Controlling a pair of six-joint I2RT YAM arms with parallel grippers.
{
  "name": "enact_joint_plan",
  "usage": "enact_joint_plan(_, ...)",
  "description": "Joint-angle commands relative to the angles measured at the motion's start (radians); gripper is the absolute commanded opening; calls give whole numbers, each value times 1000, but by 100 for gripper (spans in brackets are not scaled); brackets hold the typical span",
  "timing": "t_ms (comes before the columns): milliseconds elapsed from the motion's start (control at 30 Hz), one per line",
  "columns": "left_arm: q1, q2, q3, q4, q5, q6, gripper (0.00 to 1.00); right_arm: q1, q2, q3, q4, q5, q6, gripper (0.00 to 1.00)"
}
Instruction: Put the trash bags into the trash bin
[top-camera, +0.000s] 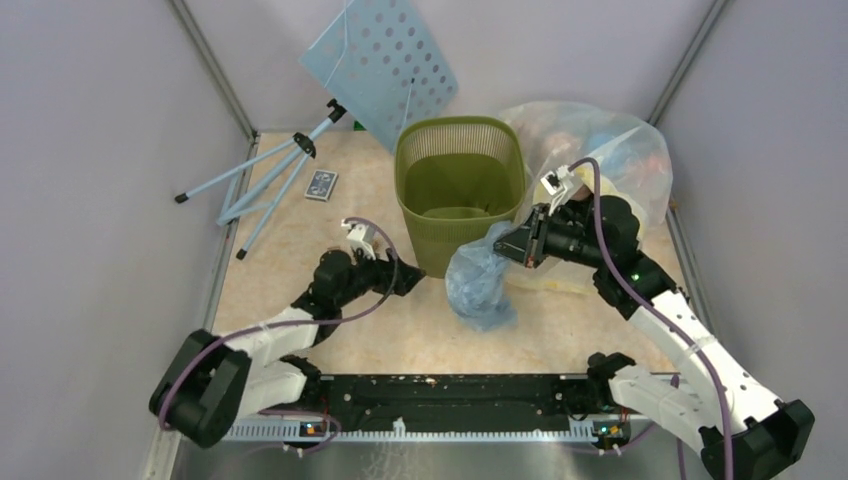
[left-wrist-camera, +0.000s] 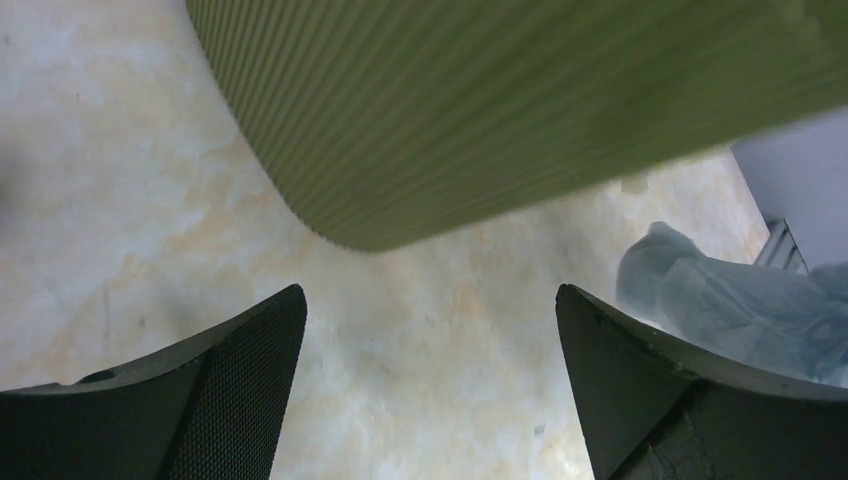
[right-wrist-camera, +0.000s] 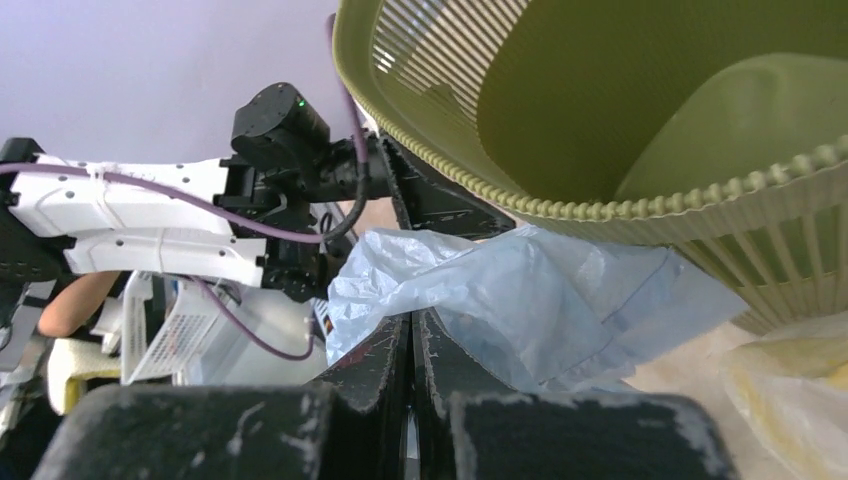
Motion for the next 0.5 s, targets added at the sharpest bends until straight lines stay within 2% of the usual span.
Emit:
enact_joint_plan(0, -7, 181, 172, 140, -33, 3, 99, 5, -55, 14, 62, 76, -43, 0)
enact_joint_plan(300, -7, 595, 541, 130, 25, -16, 99, 5, -139, -69, 34, 104, -60, 0)
enact_joint_plan(367, -8, 617, 581, 107, 38, -23, 99, 5, -141, -90, 26, 100, -43, 0)
enact_joint_plan(467, -8, 571, 548, 103, 66, -31, 99, 5, -143, -113, -2, 118, -18, 0)
